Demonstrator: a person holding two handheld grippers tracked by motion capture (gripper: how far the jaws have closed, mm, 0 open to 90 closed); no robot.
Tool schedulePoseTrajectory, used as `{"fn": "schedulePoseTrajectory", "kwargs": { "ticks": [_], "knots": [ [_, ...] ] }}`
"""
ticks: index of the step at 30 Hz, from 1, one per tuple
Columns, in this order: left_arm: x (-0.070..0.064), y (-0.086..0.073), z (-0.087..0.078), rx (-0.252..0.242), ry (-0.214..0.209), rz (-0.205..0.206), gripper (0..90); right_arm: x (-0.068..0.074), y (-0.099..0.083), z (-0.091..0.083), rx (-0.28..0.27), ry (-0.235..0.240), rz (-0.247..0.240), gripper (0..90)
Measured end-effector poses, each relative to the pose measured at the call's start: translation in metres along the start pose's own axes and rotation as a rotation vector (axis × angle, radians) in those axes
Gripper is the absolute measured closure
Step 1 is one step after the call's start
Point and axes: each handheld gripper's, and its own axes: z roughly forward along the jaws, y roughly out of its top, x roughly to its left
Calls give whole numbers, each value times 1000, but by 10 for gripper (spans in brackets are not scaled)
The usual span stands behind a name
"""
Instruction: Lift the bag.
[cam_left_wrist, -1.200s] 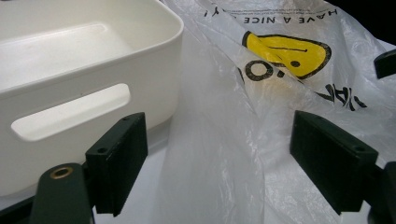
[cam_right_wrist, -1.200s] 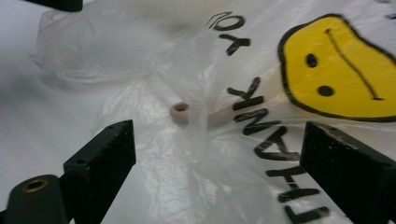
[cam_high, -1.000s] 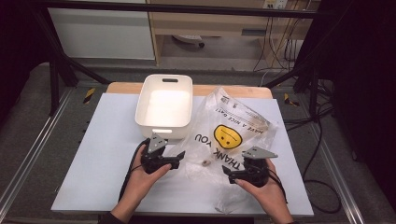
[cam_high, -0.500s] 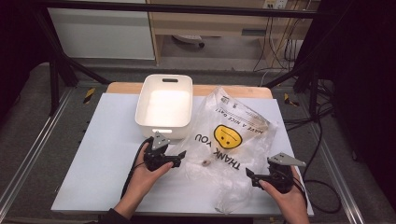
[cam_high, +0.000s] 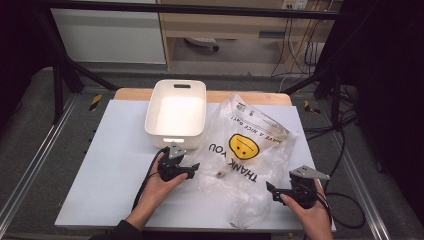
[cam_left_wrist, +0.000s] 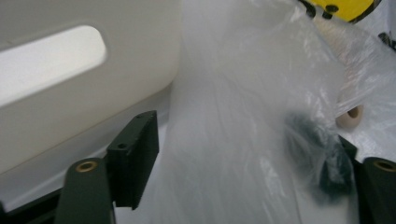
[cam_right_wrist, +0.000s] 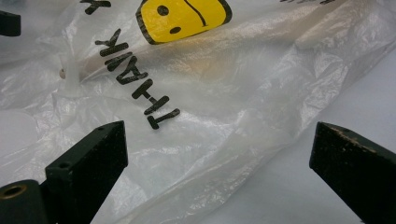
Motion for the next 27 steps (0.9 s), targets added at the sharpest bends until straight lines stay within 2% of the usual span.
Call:
{"fn": "schedulePoseTrajectory", "kwargs": {
  "ticks": [1,3,4,7,10,14,16,21,24,27],
  "knots": [
    [0,0,1,9,0,11,418,0,0,0,6,-4,4,53],
    [-1,-2,5,30,7,37,482,-1,-1,1,8,-10,6,57],
    [-1,-3,6,36,1,41,554,-2,-1,1,10,-15,18,62],
    [-1,-4,9,51,-15,41,651,-5,-2,0,20,-32,40,70],
    [-2,-5,12,60,-38,47,756,-7,-5,3,59,-31,58,73],
    [-2,-7,10,54,-70,49,859,-5,-9,10,119,-20,51,75],
    [-3,-8,10,58,-81,52,887,-3,-11,14,153,-15,45,76],
    [-5,-8,7,69,-105,53,900,-4,-14,23,182,0,59,64],
    [-7,-9,6,69,-114,50,900,-1,-14,26,185,-2,35,65],
    [-10,-10,6,71,-124,51,900,6,-14,28,184,-10,-17,129]
  ]
}}
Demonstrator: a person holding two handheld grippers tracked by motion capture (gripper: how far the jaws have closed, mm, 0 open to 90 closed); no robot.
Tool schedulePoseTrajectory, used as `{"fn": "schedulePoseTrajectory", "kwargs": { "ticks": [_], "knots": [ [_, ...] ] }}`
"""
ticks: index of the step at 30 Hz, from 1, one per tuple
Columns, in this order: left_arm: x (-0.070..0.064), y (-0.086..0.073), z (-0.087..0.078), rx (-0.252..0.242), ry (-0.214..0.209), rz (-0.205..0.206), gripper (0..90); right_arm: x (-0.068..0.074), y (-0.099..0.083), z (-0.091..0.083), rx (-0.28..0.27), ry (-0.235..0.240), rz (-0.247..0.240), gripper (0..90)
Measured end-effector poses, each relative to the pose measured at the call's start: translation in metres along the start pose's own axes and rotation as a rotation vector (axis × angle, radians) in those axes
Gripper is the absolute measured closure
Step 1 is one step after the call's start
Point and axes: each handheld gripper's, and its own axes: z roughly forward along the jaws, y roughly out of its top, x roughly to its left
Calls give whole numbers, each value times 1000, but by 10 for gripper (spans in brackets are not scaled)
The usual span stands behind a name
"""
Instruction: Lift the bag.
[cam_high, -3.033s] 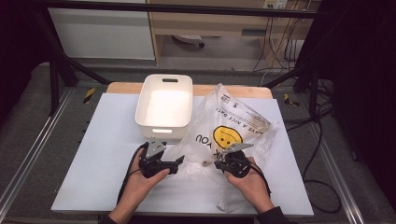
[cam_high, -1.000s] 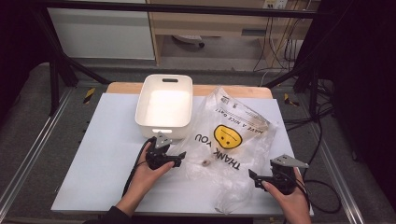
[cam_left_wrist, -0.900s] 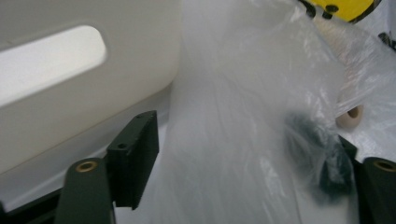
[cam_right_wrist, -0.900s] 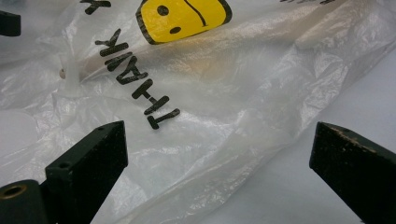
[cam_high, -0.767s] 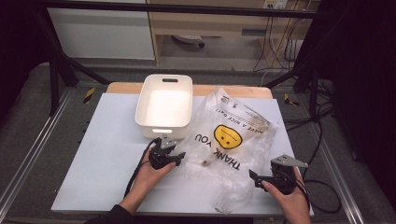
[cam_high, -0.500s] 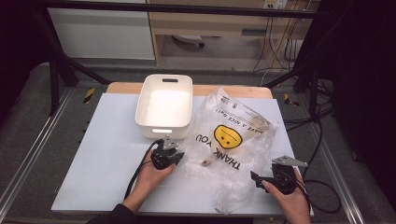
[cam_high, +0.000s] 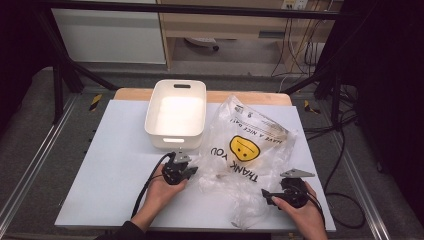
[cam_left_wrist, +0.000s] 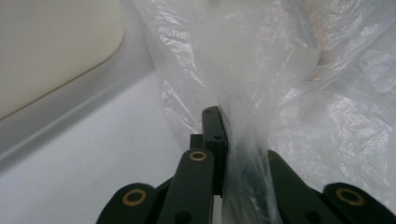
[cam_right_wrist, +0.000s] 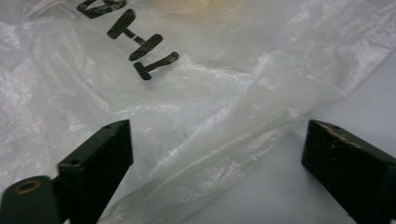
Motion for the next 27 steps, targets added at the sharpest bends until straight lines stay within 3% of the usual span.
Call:
{"fn": "schedulePoseTrajectory", "kwargs": {
  "ticks": [4,8,14,17,20,24,27],
  "knots": [
    [-2,0,-1,4,-13,-3,900,8,0,0,3,-21,-71,250],
    [-2,-1,-2,-1,-16,-11,900,11,0,0,-4,-6,-78,287],
    [-1,-4,-2,-9,-22,-19,900,17,1,2,0,52,-52,139],
    [-1,-4,-2,-12,-25,-20,900,24,1,6,15,59,-82,51],
    [-1,-5,-2,-12,-27,-24,900,31,0,9,20,32,-129,57],
    [-2,-6,-2,-20,-29,-33,900,35,-1,6,2,51,-159,182],
    [-2,-7,-2,-21,-31,-35,900,37,-2,3,-32,83,-182,428]
  ]
}}
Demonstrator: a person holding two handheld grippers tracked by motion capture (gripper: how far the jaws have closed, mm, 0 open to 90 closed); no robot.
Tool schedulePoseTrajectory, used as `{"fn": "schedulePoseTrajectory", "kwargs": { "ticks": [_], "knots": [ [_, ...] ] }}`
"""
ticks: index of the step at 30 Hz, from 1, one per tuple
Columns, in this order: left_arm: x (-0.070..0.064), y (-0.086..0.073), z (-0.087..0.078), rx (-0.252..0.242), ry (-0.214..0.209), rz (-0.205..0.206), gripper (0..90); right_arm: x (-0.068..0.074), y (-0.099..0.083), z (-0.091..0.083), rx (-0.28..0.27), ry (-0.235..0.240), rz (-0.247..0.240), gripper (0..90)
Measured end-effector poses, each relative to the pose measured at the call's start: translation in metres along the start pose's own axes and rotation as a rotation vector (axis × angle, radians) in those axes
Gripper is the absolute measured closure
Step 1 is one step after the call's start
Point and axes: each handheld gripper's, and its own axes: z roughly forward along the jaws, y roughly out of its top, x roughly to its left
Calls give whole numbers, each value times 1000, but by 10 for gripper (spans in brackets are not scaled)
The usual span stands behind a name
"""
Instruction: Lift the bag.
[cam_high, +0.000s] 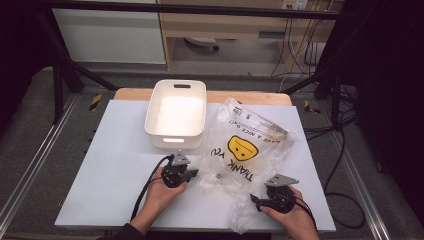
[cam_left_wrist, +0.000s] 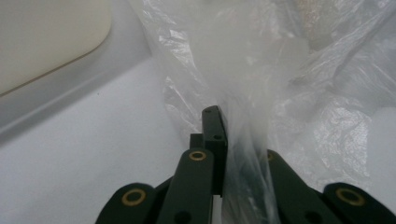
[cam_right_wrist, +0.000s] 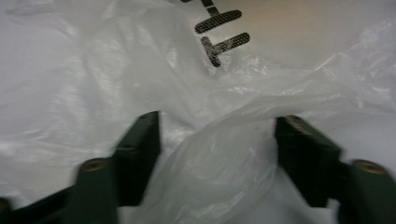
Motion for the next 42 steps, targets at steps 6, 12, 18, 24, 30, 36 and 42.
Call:
{"fn": "schedulePoseTrajectory", "kwargs": {
  "ticks": [6,12,18,24,30,36,42],
  "knots": [
    [-3,-1,0,3,-6,6,900,3,1,0,-15,26,-29,674],
    [-6,-1,-1,8,-12,13,900,-2,4,1,-8,37,-40,900],
    [-15,-1,-5,18,-39,32,900,-17,4,-4,8,-2,-21,900],
    [-34,-1,-4,24,-113,33,900,-45,1,-8,8,-92,17,900],
    [-40,-1,-8,31,-107,48,900,-51,0,-9,6,-97,18,900],
    [-31,-4,-11,55,-62,57,900,-45,-5,-13,-10,-65,13,814],
    [-25,-6,-12,59,-20,70,900,-39,-8,-13,-3,-57,28,449]
  ]
}}
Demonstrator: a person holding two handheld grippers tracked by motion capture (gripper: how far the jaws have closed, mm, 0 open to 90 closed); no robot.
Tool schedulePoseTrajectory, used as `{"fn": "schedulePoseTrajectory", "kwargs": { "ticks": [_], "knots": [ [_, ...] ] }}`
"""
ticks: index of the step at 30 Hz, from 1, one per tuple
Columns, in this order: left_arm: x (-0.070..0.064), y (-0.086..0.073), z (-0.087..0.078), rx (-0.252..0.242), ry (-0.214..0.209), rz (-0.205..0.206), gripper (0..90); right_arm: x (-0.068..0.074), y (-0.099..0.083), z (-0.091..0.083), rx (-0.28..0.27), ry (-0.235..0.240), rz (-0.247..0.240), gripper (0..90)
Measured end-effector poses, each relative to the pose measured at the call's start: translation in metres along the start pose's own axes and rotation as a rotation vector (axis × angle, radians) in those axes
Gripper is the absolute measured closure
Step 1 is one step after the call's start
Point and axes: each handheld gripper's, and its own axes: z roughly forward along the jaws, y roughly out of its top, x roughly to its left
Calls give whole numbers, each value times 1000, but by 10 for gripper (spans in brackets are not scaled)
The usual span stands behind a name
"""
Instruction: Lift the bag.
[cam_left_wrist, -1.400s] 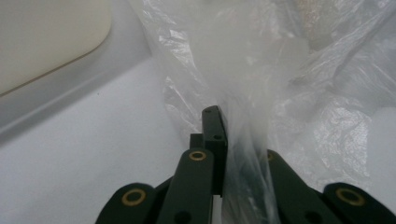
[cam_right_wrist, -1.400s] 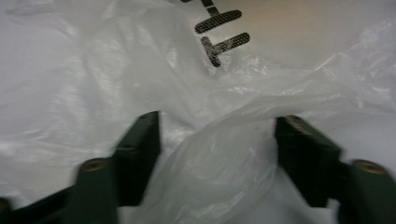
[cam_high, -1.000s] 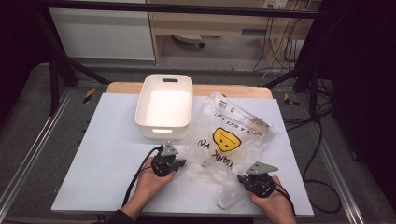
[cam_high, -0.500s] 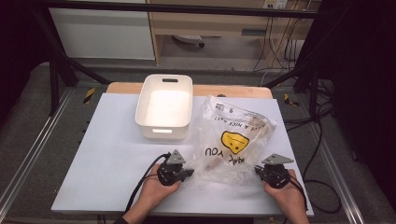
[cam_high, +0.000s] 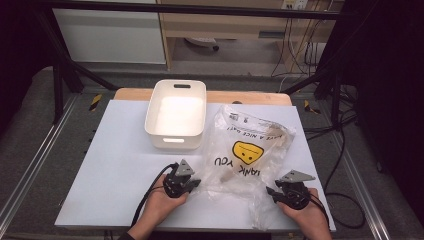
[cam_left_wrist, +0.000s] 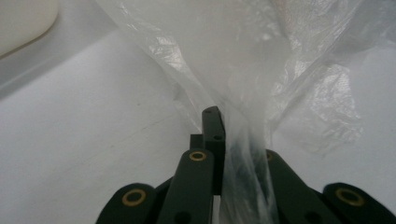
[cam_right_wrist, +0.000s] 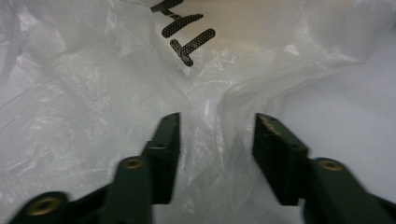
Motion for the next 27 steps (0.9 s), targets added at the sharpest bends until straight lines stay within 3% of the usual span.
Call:
{"fn": "schedulePoseTrajectory", "kwargs": {
  "ticks": [4,8,10,12,14,18,21,25,27],
  "knots": [
    [3,-2,-2,-6,23,0,880,3,0,1,9,-35,9,212],
    [4,-3,-5,-6,62,2,768,2,-5,-2,31,-22,28,104],
    [5,-4,-5,-9,79,0,699,-2,-9,-5,39,-7,40,105],
    [5,-5,-4,-16,89,0,646,-3,-11,-6,44,-4,53,146],
    [5,-6,-4,-21,84,-1,630,-2,-12,-8,35,-12,31,237],
    [5,-7,-4,-24,81,-5,631,3,-10,-10,22,14,2,499],
    [5,-7,-5,-19,82,-3,711,5,-8,-9,19,27,-11,662],
    [1,-5,-5,-3,50,23,870,4,-6,-6,13,42,-11,824],
    [0,-3,-4,4,48,29,893,3,-3,-5,14,60,-5,884]
  ]
}}
